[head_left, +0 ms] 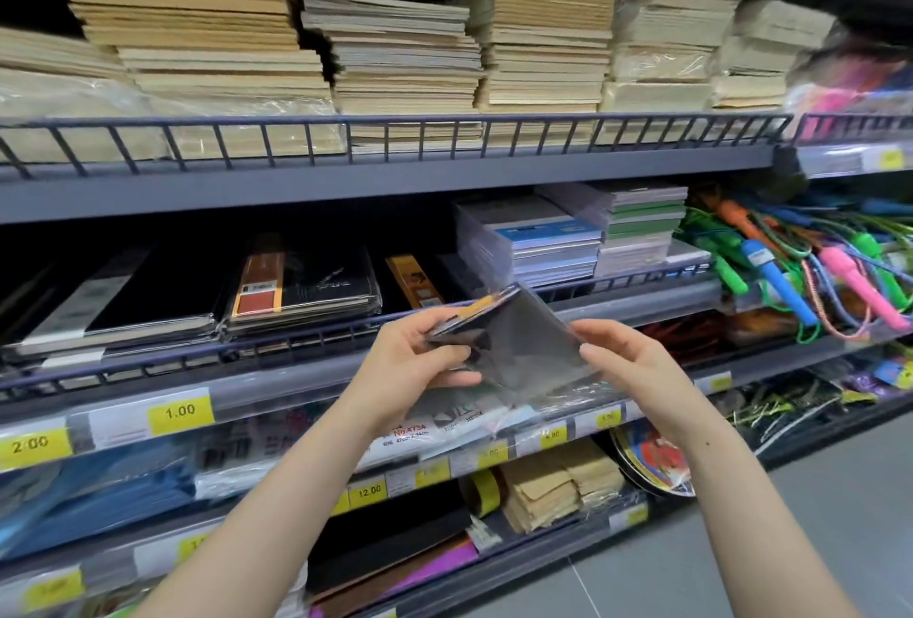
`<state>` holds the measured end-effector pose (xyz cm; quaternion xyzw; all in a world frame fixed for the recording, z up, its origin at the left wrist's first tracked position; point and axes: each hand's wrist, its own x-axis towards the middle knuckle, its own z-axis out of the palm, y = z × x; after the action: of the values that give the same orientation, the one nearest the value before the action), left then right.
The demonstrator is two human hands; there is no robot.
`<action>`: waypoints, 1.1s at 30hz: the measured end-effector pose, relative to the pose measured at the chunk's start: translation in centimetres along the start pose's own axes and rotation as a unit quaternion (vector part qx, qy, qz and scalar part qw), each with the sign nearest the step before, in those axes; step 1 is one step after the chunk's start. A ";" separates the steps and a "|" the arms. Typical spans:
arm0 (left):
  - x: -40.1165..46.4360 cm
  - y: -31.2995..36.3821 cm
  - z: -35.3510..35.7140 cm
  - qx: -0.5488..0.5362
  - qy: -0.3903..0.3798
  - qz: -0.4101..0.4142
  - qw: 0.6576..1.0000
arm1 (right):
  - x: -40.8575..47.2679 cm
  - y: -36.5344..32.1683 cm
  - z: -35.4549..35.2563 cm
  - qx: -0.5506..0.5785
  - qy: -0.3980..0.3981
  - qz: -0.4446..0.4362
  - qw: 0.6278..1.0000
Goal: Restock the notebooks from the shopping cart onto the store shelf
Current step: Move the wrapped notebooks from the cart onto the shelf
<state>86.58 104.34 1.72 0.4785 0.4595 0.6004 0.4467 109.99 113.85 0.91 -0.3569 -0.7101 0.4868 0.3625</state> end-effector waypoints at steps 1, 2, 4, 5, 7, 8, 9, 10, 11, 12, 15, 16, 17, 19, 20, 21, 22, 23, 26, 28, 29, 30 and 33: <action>0.0 0.2 0.0 0.001 0.000 0.001 1.000 | -0.1 -0.2 0.0 -0.012 -0.024 -0.001 1.000; 0.0 0.3 -0.1 0.007 -0.003 0.001 1.000 | -0.3 -0.3 0.1 -0.009 -0.045 -0.003 0.999; 0.3 0.3 0.0 0.017 0.012 -0.001 1.000 | -0.7 -0.7 0.5 0.017 -0.039 -0.028 0.999; 0.4 0.3 0.3 0.035 0.035 0.003 0.999 | -0.8 -0.9 0.8 0.021 -0.010 -0.052 0.998; 0.6 0.2 1.0 0.102 0.087 0.001 0.991 | -1.1 -1.0 1.2 -0.008 0.069 -0.109 0.992; 0.6 0.1 1.5 0.134 0.094 -0.010 0.987 | -1.2 -1.0 1.3 -0.038 0.110 -0.138 0.983; 0.5 0.1 2.1 0.153 0.073 -0.022 0.985 | -1.3 -1.0 1.6 -0.077 0.149 -0.169 0.971; 0.4 0.2 2.8 0.158 0.035 -0.037 0.986 | -1.4 -1.1 1.8 -0.121 0.178 -0.204 0.955; 0.6 0.1 3.5 0.143 -0.005 -0.047 0.989 | -1.5 -1.2 2.4 -0.165 0.193 -0.240 0.937; 0.8 0.0 4.1 0.118 -0.029 -0.049 0.991 | -1.6 -1.4 3.1 -0.203 0.194 -0.273 0.920; 1.7 0.2 5.0 0.100 0.043 -0.021 0.994 | -1.6 -1.6 5.5 -0.264 0.153 -0.314 0.899; 1.9 0.1 4.9 0.088 0.072 -0.010 0.993 | -1.6 -1.5 6.0 -0.268 0.131 -0.308 0.903; 1.8 0.2 4.8 0.075 0.085 -0.006 0.994 | -1.6 -1.4 6.2 -0.261 0.113 -0.295 0.912; 1.5 0.4 4.3 0.066 0.074 -0.001 0.995 | -1.7 -1.2 5.8 -0.228 0.112 -0.250 0.935; 1.4 0.3 3.8 0.067 0.064 0.001 0.996 | -1.8 -1.1 5.4 -0.217 0.135 -0.224 0.940; 1.2 0.4 3.3 0.064 0.054 0.005 0.996 | -2.0 -1.0 4.9 -0.206 0.157 -0.193 0.946; 1.0 0.5 2.9 0.065 0.047 0.008 0.997 | -2.1 -0.9 4.6 -0.173 0.157 -0.152 0.960; 0.9 0.5 2.5 0.069 0.045 0.010 0.997 | -2.3 -0.9 4.5 -0.105 0.127 -0.103 0.981; 0.9 0.7 1.8 0.063 0.051 0.007 0.997 | -2.5 -1.1 5.2 0.137 0.010 -0.022 0.990; 0.5 1.7 1.5 0.100 0.063 -0.010 0.993 | -2.1 -1.7 5.7 0.195 0.024 -0.020 0.980; 0.3 2.1 1.0 0.155 0.073 -0.013 0.985 | -1.8 -2.1 6.0 0.211 0.041 -0.017 0.977; 0.0 2.6 0.3 0.230 0.093 0.003 0.969 | -1.3 -2.5 6.1 0.215 0.057 -0.017 0.975; -1.3 3.7 -3.3 0.484 0.222 0.189 0.825 | 0.5 -3.5 6.8 0.206 0.071 -0.019 0.976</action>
<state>83.18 101.98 4.75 0.5645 0.6786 0.4633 -0.0784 103.33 110.41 2.53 -0.2943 -0.5737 0.5892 0.4869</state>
